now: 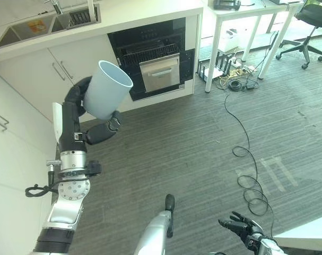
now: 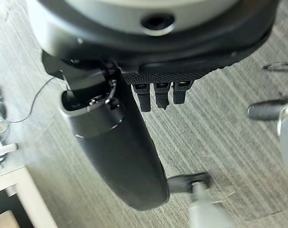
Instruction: Place the dishes in the dishwasher.
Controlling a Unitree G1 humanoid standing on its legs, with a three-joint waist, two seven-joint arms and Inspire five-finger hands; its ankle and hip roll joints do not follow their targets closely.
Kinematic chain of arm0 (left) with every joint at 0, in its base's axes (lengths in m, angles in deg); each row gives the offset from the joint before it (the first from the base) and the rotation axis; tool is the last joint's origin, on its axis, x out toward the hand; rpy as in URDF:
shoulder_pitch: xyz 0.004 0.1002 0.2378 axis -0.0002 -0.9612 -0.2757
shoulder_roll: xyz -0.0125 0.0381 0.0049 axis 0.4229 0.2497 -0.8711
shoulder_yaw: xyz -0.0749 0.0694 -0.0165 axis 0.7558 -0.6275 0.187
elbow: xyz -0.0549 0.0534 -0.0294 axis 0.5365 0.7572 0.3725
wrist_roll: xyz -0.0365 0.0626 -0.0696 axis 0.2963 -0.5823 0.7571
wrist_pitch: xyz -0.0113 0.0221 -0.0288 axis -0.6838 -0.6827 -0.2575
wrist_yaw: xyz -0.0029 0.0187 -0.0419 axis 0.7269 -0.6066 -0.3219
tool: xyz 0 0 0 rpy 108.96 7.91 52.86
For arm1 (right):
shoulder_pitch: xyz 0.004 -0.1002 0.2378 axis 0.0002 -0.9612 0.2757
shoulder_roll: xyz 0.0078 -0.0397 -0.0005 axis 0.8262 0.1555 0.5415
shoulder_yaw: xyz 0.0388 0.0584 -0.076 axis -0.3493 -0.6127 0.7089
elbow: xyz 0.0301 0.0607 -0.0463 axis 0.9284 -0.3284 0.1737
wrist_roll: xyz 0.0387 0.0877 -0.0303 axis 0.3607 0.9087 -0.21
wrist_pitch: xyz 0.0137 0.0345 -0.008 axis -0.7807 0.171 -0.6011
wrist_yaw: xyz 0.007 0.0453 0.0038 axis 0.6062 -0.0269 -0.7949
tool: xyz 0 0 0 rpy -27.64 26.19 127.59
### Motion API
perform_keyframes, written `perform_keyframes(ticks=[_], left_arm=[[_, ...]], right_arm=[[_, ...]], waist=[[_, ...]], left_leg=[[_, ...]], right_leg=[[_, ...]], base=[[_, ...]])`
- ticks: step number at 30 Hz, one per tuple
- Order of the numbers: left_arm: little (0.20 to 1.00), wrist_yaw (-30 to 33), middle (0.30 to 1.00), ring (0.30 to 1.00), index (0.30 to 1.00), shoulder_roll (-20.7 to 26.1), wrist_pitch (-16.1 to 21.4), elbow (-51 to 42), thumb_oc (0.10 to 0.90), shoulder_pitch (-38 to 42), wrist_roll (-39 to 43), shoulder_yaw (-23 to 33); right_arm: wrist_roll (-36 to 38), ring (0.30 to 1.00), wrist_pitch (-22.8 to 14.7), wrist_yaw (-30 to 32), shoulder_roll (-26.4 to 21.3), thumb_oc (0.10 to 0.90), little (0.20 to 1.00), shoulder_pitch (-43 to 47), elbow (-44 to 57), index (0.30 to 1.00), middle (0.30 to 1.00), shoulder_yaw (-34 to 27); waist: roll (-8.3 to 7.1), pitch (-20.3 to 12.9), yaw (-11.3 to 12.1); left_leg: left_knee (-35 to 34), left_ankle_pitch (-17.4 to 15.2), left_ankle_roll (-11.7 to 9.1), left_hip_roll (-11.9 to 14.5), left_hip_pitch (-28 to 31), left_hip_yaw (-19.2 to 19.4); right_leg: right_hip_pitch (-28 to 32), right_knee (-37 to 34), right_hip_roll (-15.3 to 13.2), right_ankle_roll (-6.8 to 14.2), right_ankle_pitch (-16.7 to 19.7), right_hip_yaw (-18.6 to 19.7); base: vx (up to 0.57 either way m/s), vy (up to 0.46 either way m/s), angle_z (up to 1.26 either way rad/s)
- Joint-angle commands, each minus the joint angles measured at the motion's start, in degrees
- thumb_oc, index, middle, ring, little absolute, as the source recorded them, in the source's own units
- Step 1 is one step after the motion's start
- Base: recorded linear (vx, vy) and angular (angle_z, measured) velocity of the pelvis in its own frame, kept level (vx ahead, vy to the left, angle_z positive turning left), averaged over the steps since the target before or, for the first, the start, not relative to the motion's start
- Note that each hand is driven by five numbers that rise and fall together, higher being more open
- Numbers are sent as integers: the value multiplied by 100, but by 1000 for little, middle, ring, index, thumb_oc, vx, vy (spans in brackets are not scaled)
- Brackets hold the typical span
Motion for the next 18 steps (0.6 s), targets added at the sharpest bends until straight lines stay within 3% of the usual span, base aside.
perform_keyframes(ticks=[1, 5, 7, 8, 9, 10, 11, 12, 13, 14, 15, 17, 18], left_arm=[[300, 83, 300, 300, 300, 300, 582, -479, 400, 457, -54, 769], [300, -32, 300, 300, 300, 313, 592, -535, 400, 349, -218, 847], [300, -193, 300, 300, 300, 391, 521, -594, 400, 454, -180, 792], [300, -260, 300, 300, 300, 449, 499, -610, 400, 526, -168, 740], [300, -278, 300, 300, 300, 541, 493, -603, 400, 615, -233, 647], [300, -265, 300, 300, 300, 577, 491, -593, 400, 653, -257, 606], [300, -254, 300, 300, 300, 622, 484, -579, 400, 702, -307, 559], [300, -230, 300, 300, 300, 714, 443, -553, 400, 783, -328, 476], [300, -207, 300, 300, 300, 761, 417, -523, 400, 857, -301, 399], [300, -103, 300, 300, 300, 817, 387, -499, 400, 922, -309, 315], [300, 18, 300, 300, 300, 869, 414, -425, 400, 975, -349, 244], [300, 130, 300, 300, 300, 941, 429, -343, 400, 1141, -369, 151], [300, 274, 300, 300, 300, 940, 436, -366, 400, 1168, -323, 77]], right_arm=[[-129, 900, -99, -9, -41, 800, 900, -120, 0, 900, 900, -108], [-176, 900, -78, 23, 21, 800, 900, -144, -134, 900, 900, -323], [-190, 900, -125, 101, 142, 800, 900, -201, -120, 900, 900, -460], [-161, 900, -156, 116, 192, 800, 900, -231, -98, 900, 900, -505], [-118, 900, -224, 105, 261, 800, 900, -292, -70, 900, 900, -526], [-118, 900, -254, 103, 297, 800, 900, -326, -48, 900, 900, -527], [-143, 900, -287, 92, 332, 800, 900, -362, -21, 900, 900, -526], [-246, 900, -340, 48, 374, 800, 900, -400, -12, 900, 900, -492], [-322, 900, -397, 21, 394, 800, 900, -390, -45, 900, 900, -437], [-322, 900, -452, -2, 387, 800, 900, -370, -85, 900, 900, -317], [-272, 900, -489, 6, 359, 800, 900, -338, -124, 900, 900, -241], [-184, 900, -441, 44, 234, 800, 900, -260, -162, 900, 900, -206], [-160, 900, -367, 80, 171, 800, 900, -183, -230, 900, 900, -275]], waist=[[-83, -326, -82], [-191, -430, 9], [-201, -542, -38], [-209, -562, -87], [-240, -531, -159], [-250, -521, -193], [-213, -533, -248], [-142, -509, -356], [-97, -511, -392], [6, -481, -471], [6, -440, -565], [-24, -365, -756], [-145, -254, -854]], left_leg=[[179, 59, -146, 10, 419, 160], [179, -207, 100, -324, 749, -93], [179, -397, 311, -459, 990, -178], [179, -498, 434, -544, 1096, -220], [179, -637, 616, -696, 1260, -263], [179, -687, 693, -755, 1320, -288], [179, -722, 761, -767, 1359, -341], [179, -835, 846, -777, 1534, -425], [179, -907, 880, -773, 1611, -450], [179, -981, 890, -724, 1765, -506], [179, -1064, 867, -730, 1889, -533], [179, -1159, 742, -668, 2064, -635], [179, -1369, 694, -721, 2339, -724]], right_leg=[[-629, 93, 278, 361, -4, -633], [-222, 93, 214, 405, -144, -431], [41, 93, 198, 509, 264, -505], [212, 99, 197, 662, 799, -503], [34, 875, 148, 875, 1244, -345], [-129, 1227, 156, 963, 1444, -240], [-349, 1597, 249, 1046, 1737, -133], [-789, 2401, 351, 1137, 2152, -10], [-1229, 2802, 280, 1099, 2173, -26], [-1690, 2856, 180, 948, 1957, -195], [-1955, 2596, 139, 856, 1627, -299], [-2018, 781, 239, 750, 1548, -372], [-2489, 93, -53, 843, 1606, -319]], base=[[434, 373, -44], [306, 299, -42], [340, 356, 4], [259, 322, 41], [235, 286, 48], [164, 230, 45], [153, 180, 64], [193, 206, 74], [289, 232, 81], [340, 159, 25], [462, 35, -14], [504, -159, -41], [568, -235, 54]])
